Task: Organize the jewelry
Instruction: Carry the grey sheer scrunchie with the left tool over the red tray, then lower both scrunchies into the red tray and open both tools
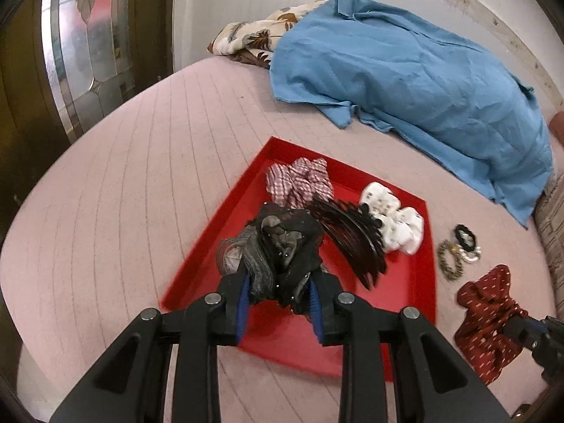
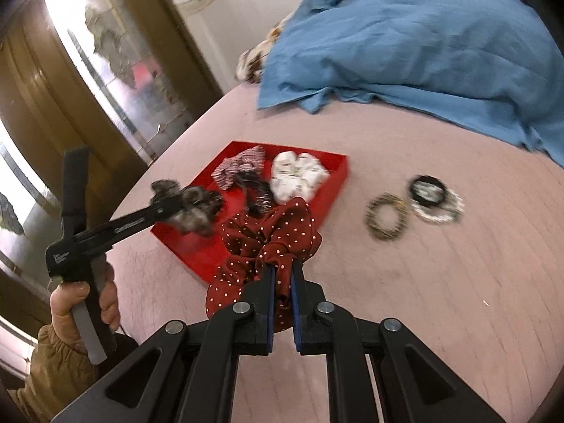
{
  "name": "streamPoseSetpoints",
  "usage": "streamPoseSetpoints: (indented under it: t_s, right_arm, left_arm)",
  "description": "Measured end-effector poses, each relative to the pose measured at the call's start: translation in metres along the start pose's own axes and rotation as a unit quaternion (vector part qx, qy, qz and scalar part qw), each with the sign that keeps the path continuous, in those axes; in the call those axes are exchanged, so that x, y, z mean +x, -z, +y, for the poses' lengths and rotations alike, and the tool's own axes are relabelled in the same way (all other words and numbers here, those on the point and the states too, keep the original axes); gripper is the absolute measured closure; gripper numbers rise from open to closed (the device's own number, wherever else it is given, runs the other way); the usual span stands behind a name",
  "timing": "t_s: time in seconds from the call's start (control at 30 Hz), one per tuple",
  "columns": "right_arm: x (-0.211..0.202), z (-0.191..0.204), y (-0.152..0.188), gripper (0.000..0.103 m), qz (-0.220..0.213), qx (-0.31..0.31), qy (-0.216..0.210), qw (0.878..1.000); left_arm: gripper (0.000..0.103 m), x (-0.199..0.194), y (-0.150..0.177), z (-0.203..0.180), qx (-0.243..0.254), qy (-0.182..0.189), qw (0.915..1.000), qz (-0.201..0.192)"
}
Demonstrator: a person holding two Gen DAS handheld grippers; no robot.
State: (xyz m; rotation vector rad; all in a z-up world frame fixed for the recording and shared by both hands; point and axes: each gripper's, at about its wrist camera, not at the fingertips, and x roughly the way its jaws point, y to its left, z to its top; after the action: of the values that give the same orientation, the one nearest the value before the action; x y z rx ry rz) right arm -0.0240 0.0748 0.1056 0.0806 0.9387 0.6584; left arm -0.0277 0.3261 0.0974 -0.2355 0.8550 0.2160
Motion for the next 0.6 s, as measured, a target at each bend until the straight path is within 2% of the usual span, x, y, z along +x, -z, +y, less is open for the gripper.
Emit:
streamPoseSetpoints:
  t_s: [0.17,0.33,0.6]
  right_arm:
    - [0.042,0.024,-0.011,0.094,0.023,-0.023,-0.01,0.999]
    - [0.083,0.043,-0.02,0.094,0.046,-0.039,-0.019,0.998]
    - [0.124,0.059,-0.03,0.094,0.063,-0.045,-0.023,0.997]
  left_arm:
    - [0.076,0.013,-0.006,0.007,0.014,-0.018,0.9997,-0.012]
    - [0.076,0.033,-0.01,0.026,-0.019,0.016,0.9997,0.005]
    - [0.073,0.04,-0.012,0.04,-0.045,0.023,0.9987,0.003]
